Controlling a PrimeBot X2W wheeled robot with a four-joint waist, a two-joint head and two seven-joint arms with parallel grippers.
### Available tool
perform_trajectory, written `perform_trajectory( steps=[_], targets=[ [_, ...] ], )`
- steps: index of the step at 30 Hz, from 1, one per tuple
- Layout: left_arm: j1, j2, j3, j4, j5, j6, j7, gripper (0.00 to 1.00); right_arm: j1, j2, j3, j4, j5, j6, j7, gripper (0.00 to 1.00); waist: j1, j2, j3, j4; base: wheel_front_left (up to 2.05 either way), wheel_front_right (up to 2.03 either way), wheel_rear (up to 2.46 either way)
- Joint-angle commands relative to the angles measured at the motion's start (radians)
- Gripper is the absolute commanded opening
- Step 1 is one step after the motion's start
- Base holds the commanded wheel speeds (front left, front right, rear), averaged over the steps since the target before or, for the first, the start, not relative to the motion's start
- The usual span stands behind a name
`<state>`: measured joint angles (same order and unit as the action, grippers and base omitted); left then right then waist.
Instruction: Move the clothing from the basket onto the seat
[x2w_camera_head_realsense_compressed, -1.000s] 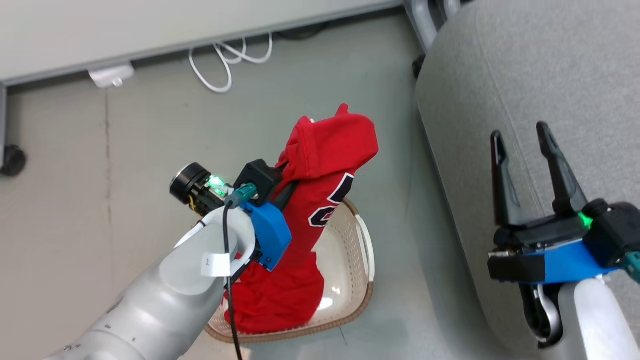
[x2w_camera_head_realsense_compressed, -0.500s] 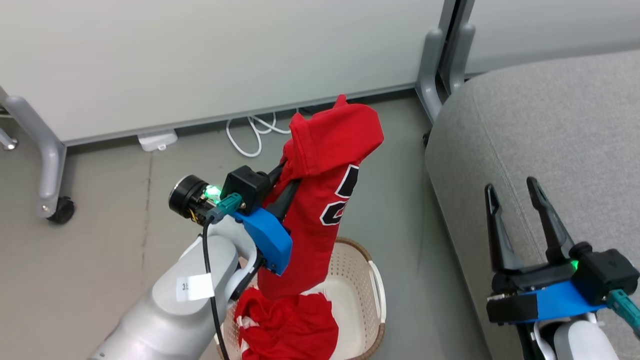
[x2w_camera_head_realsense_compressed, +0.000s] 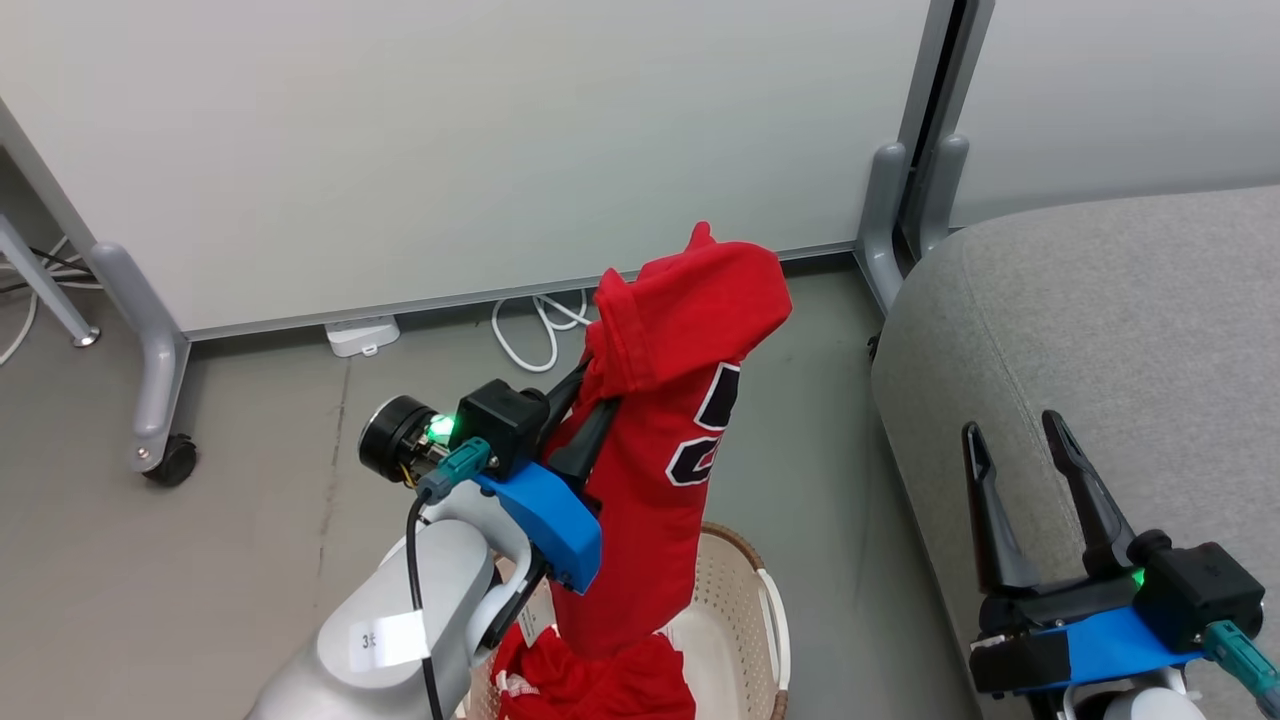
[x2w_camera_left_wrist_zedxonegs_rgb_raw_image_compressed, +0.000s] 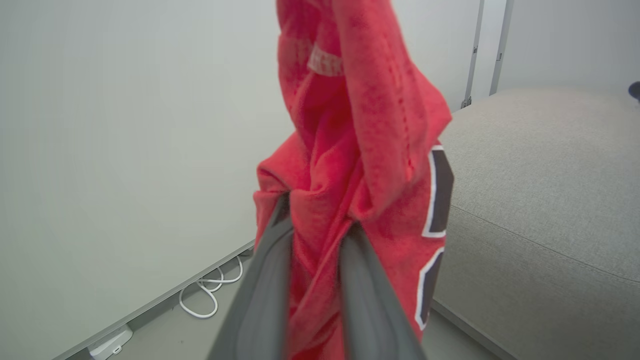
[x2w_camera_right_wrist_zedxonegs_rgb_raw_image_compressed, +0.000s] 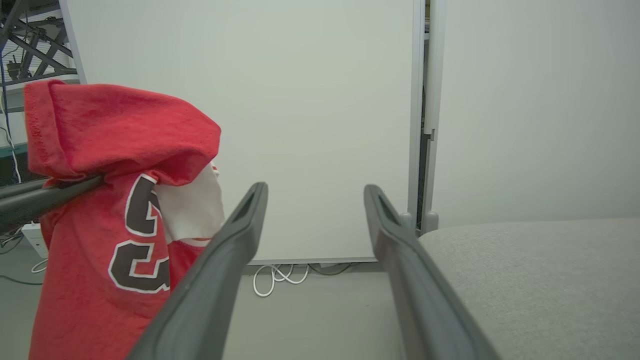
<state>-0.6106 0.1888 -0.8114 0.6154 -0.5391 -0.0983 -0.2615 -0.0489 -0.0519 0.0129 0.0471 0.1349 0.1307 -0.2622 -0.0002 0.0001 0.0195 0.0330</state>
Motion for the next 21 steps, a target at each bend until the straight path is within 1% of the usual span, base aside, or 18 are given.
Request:
perform_trajectory(
  steps=[1, 6, 11, 21],
  targets=[
    [0.014, 0.0, 0.012, -0.009, 0.008, 0.0, -0.005, 0.0, 0.019, 0.002, 0.003, 0.0, 0.006, 0.0, -0.004, 1.0, 0.0002, -0.0001, 0.0, 0.003, 0.0, 0.0, 0.0],
    [0.02, -0.003, 0.021, -0.023, 0.024, -0.003, -0.005, 0.0, 0.013, 0.002, 0.009, -0.001, 0.01, 0.0, -0.004, 1.0, 0.0002, -0.0001, 0.007, 0.009, 0.0, 0.0, 0.0],
    [0.009, -0.008, 0.03, -0.033, 0.04, -0.005, -0.005, 0.0, -0.018, 0.001, 0.051, -0.008, 0.013, 0.0, -0.004, 1.0, 0.0002, -0.0001, 0.015, 0.014, 0.0, 0.0, 0.0],
    [-0.017, -0.025, 0.03, -0.038, 0.063, -0.014, -0.005, 0.0, -0.133, -0.077, 0.244, 0.044, 0.042, 0.0, -0.004, 1.0, 0.0002, -0.0001, 0.032, 0.035, 0.0, 0.0, 0.0]
  ],
)
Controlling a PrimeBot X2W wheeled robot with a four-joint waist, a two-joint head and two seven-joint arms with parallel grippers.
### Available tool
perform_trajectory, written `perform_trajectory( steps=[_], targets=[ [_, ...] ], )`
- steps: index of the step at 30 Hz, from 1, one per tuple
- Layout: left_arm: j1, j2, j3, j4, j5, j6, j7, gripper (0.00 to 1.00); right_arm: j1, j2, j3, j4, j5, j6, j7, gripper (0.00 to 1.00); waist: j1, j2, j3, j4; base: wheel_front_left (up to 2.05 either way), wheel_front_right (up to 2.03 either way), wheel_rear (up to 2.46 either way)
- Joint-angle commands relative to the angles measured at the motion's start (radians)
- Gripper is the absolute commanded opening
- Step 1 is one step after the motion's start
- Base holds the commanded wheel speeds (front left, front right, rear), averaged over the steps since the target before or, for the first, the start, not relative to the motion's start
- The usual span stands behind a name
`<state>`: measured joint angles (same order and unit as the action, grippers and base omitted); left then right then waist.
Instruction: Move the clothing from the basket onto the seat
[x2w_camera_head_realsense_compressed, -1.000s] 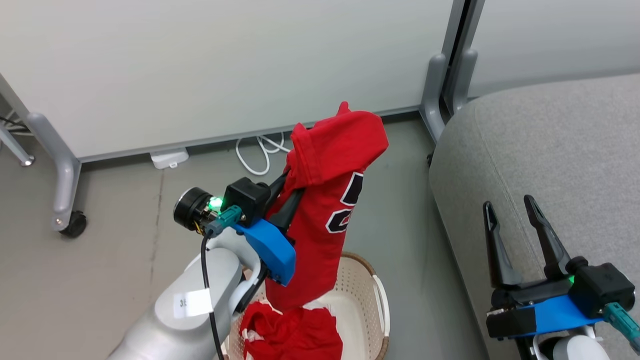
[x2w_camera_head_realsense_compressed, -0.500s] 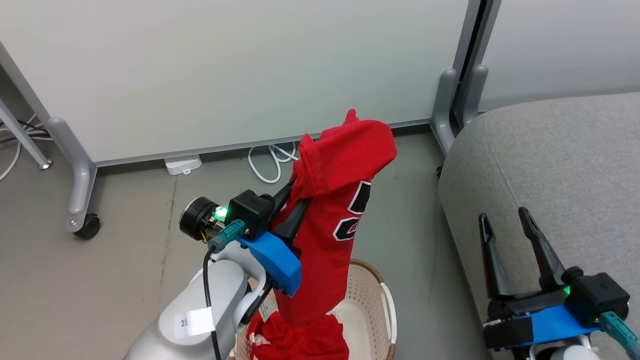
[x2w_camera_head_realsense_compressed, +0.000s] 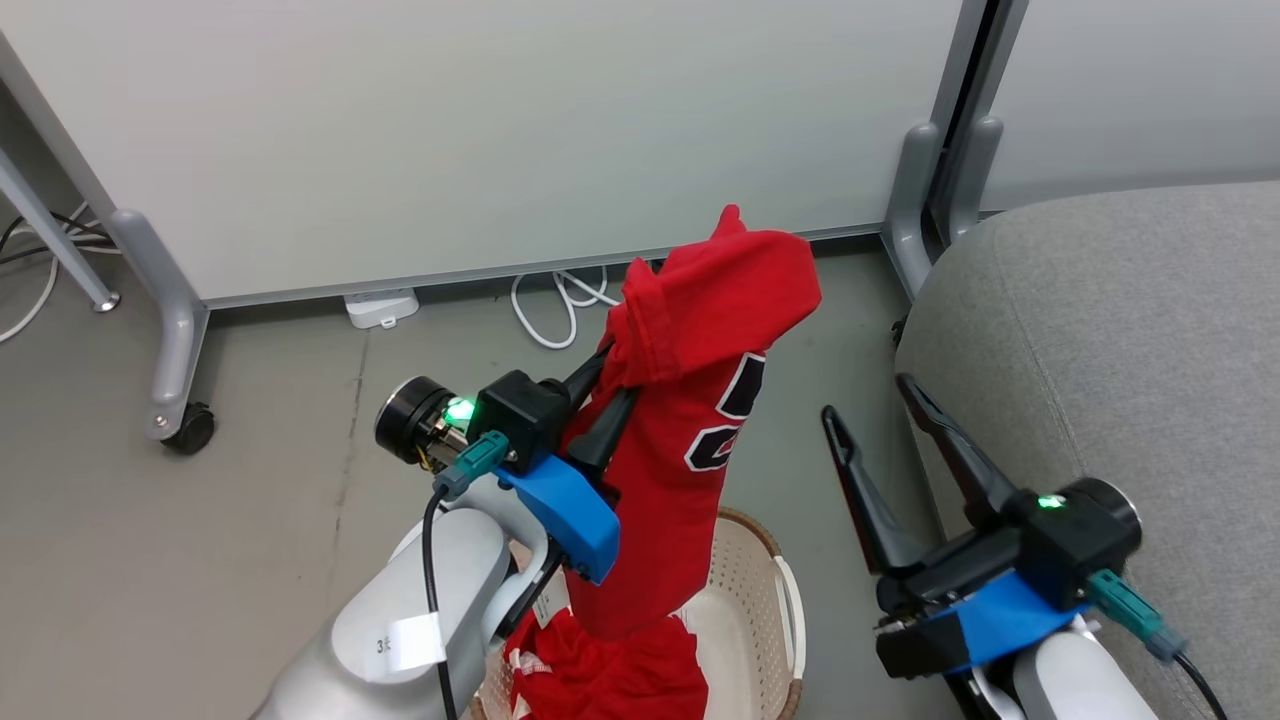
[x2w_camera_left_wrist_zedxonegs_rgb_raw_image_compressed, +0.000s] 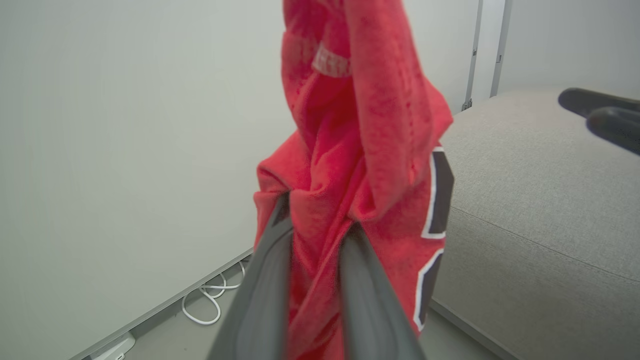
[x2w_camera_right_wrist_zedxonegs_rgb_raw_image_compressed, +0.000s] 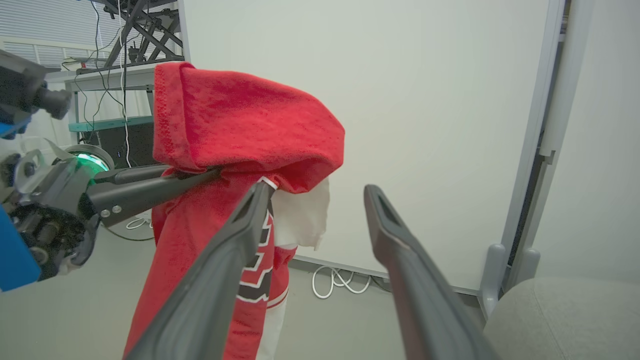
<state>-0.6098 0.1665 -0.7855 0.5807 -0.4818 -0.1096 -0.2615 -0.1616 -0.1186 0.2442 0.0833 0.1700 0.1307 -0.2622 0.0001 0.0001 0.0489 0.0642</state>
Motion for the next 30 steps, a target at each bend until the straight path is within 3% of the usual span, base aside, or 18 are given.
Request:
perform_trajectory(
  steps=[1, 12, 22, 23, 24, 30],
  targets=[
    [-0.019, -0.006, 0.003, -0.004, 0.007, -0.004, -0.005, 0.0, -0.036, -0.017, 0.033, 0.016, 0.013, 0.0, -0.004, 1.0, -0.0001, -0.0001, 0.005, 0.006, 0.0, 0.0, 0.0],
    [-0.048, -0.04, -0.018, -0.017, 0.039, -0.012, -0.005, 0.0, -0.197, -0.072, 0.171, 0.186, 0.052, 0.0, -0.004, 1.0, -0.0001, -0.0001, 0.036, 0.044, 0.0, 0.0, 0.0],
    [-0.067, -0.06, -0.032, -0.036, 0.055, -0.018, -0.005, 0.0, -0.297, -0.066, 0.259, 0.318, 0.092, 0.0, -0.004, 1.0, -0.0001, -0.0001, 0.065, 0.062, 0.0, 0.0, 0.0],
    [-0.069, -0.061, -0.033, -0.037, 0.055, -0.018, -0.005, 0.0, -0.306, -0.064, 0.266, 0.33, 0.094, 0.0, -0.004, 0.44, -0.0001, -0.0001, 0.067, 0.063, 0.0, 0.0, 0.0],
    [-0.069, -0.062, -0.033, -0.037, 0.056, -0.019, -0.005, 0.0, -0.313, -0.061, 0.269, 0.337, 0.097, 0.0, -0.004, 0.0, -0.0001, -0.0001, 0.069, 0.064, 0.0, 0.0, 0.0],
    [-0.073, -0.06, -0.028, -0.034, 0.059, -0.022, -0.005, 0.0, -0.328, -0.049, 0.275, 0.346, 0.123, 0.0, -0.004, 0.0, -0.0001, -0.0001, 0.07, 0.063, 0.0, 0.0, 0.0]
  ],
)
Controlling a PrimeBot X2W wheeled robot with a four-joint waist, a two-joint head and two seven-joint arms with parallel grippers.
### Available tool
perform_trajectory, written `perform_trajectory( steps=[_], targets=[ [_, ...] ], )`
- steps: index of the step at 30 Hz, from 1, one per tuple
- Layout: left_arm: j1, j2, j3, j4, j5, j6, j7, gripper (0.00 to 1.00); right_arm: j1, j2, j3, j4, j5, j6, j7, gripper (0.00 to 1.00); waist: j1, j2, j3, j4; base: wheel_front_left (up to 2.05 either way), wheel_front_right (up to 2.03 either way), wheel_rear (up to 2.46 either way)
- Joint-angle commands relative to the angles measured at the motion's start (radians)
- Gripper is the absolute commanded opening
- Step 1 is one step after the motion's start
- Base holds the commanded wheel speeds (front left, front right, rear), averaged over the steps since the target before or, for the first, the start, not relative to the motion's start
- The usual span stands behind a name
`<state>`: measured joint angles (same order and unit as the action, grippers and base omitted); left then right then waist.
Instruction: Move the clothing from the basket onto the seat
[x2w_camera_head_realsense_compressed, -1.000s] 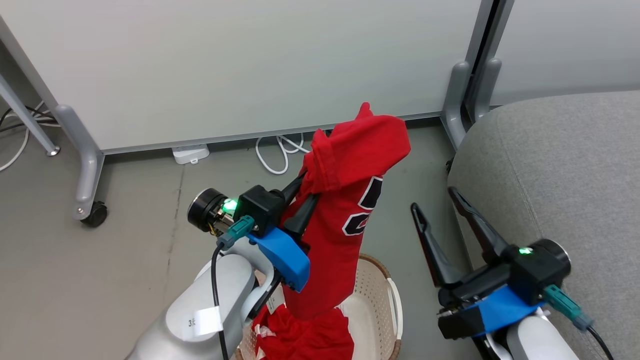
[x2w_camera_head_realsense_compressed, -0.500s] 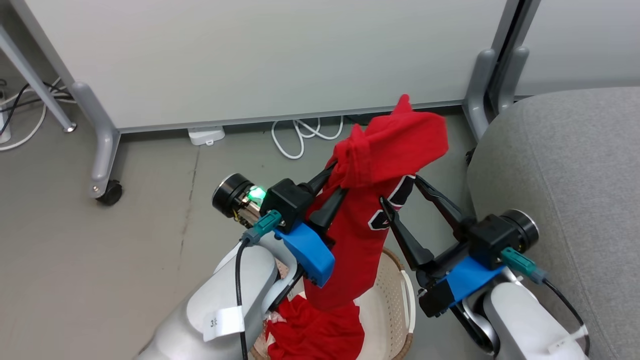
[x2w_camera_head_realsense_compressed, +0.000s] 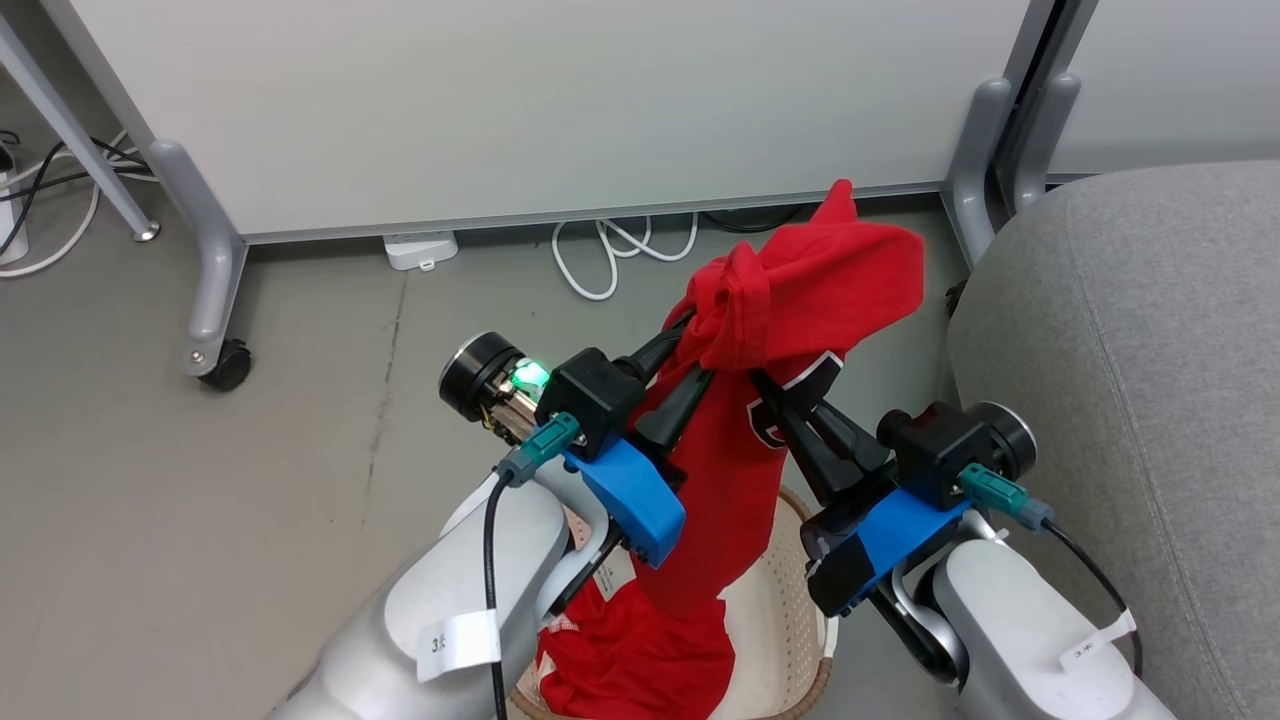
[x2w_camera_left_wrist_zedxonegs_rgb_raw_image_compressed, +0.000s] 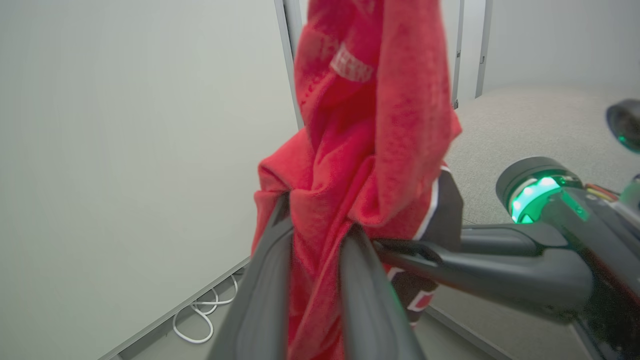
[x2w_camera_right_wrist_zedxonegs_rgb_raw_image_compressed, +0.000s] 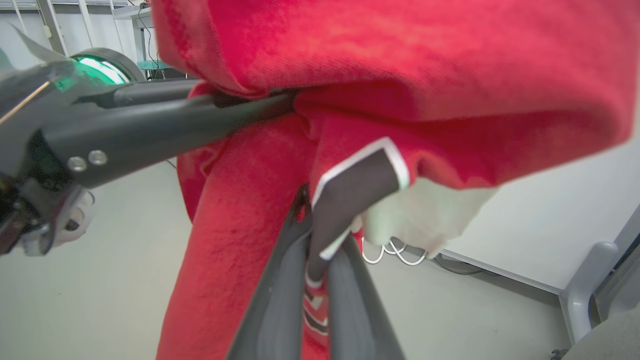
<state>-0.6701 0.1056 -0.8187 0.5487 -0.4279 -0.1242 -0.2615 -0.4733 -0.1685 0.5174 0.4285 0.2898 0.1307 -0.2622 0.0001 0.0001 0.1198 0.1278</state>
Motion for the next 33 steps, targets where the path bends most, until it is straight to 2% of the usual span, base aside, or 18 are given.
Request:
perform_trajectory(
  steps=[1, 25, 26, 27, 33],
  targets=[
    [-0.012, 0.001, 0.006, 0.0, 0.005, -0.007, -0.005, 0.0, -0.016, 0.001, 0.004, 0.0, 0.004, 0.0, -0.004, 0.0, -0.0001, -0.0001, -0.001, -0.001, 0.0, 0.0, 0.0],
    [-0.012, 0.008, 0.005, 0.015, 0.003, -0.009, -0.006, 0.0, -0.003, -0.007, 0.008, -0.021, 0.017, 0.0, -0.004, 0.0, -0.0001, -0.0001, -0.004, -0.004, 0.0, 0.0, 0.0],
    [-0.011, 0.007, 0.009, 0.016, 0.002, -0.009, -0.006, 0.43, -0.003, -0.007, 0.008, -0.022, 0.017, 0.0, -0.004, 0.0, -0.0001, -0.0001, -0.004, -0.004, 0.0, 0.0, 0.0],
    [-0.01, 0.007, 0.011, 0.017, 0.002, -0.009, -0.006, 1.0, -0.002, -0.007, 0.007, -0.022, 0.017, 0.0, -0.004, 0.0, -0.0001, -0.0001, -0.004, -0.003, 0.0, 0.0, 0.0],
    [-0.001, 0.005, 0.019, 0.019, 0.01, -0.009, -0.005, 1.0, 0.001, -0.003, 0.0, -0.029, 0.02, 0.0, -0.004, 0.0, -0.0001, -0.0001, 0.001, -0.001, 0.0, 0.0, 0.0]
  ],
)
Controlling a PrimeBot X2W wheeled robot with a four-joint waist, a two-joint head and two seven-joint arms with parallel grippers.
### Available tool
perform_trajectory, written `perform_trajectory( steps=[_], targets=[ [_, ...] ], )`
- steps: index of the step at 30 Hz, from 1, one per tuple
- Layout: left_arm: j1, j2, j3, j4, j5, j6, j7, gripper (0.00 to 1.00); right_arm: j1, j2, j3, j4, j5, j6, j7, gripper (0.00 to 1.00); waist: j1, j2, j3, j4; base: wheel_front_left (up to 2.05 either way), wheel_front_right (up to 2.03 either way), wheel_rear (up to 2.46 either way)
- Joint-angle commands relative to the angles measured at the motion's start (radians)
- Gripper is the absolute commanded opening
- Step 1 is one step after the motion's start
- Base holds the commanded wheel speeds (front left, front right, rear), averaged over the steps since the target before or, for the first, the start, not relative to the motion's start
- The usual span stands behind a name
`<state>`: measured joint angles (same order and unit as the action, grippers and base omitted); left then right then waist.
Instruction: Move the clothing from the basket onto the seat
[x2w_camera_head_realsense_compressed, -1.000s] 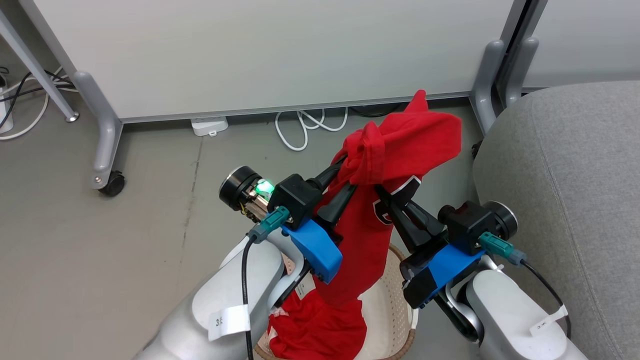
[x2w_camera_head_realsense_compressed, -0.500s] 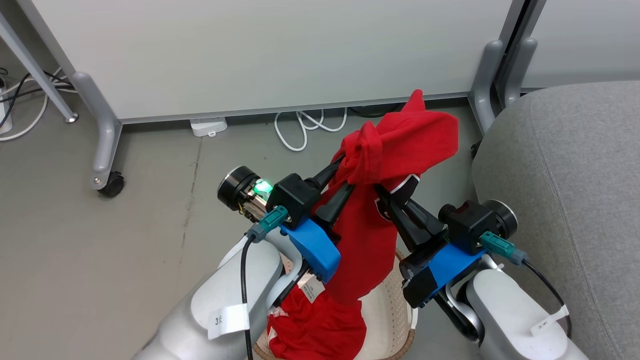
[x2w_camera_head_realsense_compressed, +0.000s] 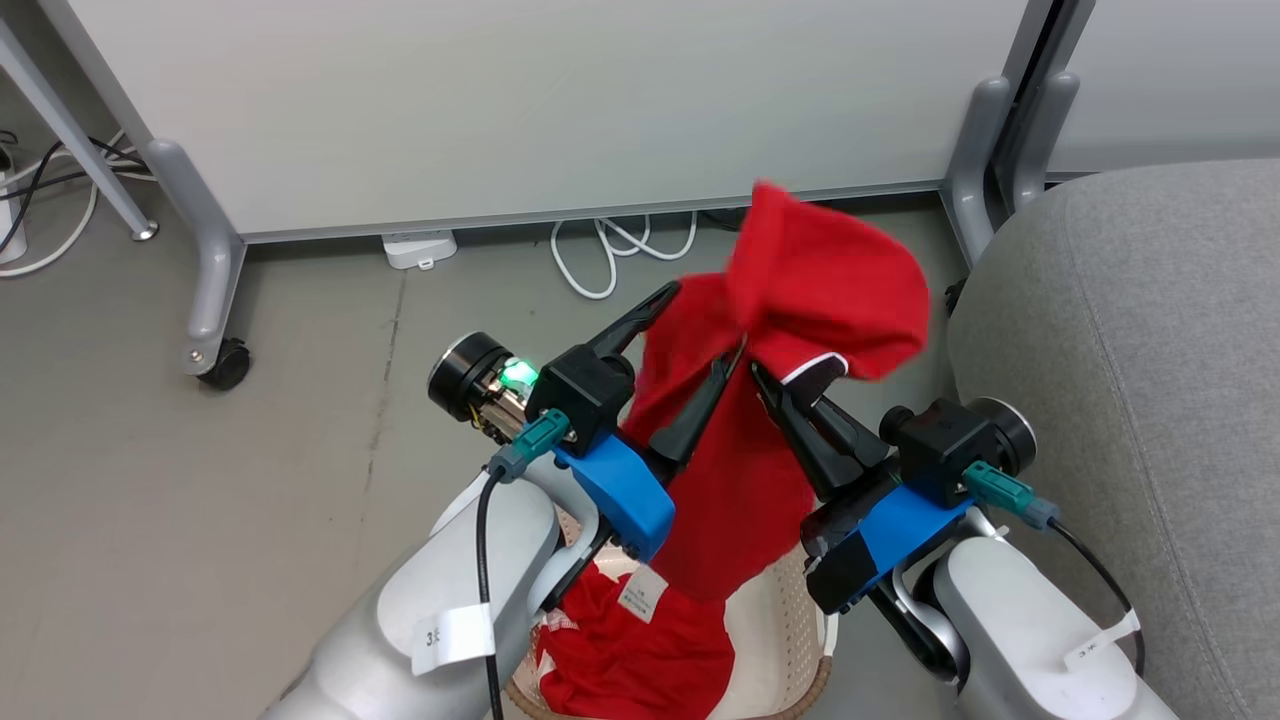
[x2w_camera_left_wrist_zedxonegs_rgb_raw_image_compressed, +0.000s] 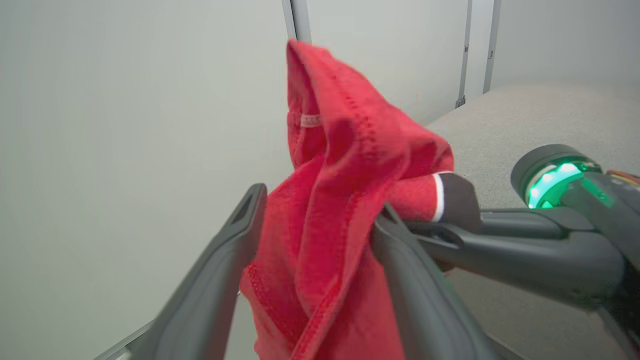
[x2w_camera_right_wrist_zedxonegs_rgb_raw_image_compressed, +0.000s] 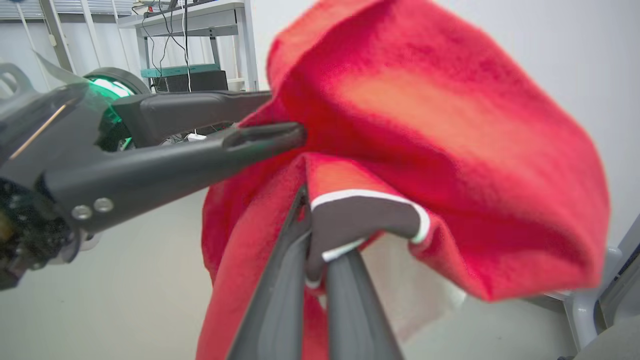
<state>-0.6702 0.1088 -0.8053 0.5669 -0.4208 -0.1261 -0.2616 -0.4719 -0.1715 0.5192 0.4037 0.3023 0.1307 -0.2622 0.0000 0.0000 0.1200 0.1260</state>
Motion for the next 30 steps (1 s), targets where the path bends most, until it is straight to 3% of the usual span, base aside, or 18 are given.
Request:
perform_trajectory(
  steps=[1, 17, 30],
  targets=[
    [0.0, 0.002, 0.006, 0.0, 0.005, -0.007, -0.005, 1.0, 0.0, 0.0, -0.003, -0.005, 0.007, 0.0, -0.004, 0.0, 0.0, 0.0, 0.002, 0.001, 0.0, 0.0, 0.0],
    [0.0, 0.0, 0.025, -0.006, 0.019, -0.004, -0.005, 1.0, -0.01, -0.005, -0.03, -0.024, 0.004, 0.0, -0.004, 0.0, 0.0, 0.0, 0.026, -0.008, 0.0, 0.0, 0.0],
    [-0.007, -0.004, 0.036, -0.028, 0.051, -0.003, -0.005, 1.0, -0.003, -0.015, -0.155, -0.106, -0.02, 0.0, -0.004, 0.0, 0.0, 0.0, 0.098, -0.104, 0.0, 0.0, 0.0]
  ],
)
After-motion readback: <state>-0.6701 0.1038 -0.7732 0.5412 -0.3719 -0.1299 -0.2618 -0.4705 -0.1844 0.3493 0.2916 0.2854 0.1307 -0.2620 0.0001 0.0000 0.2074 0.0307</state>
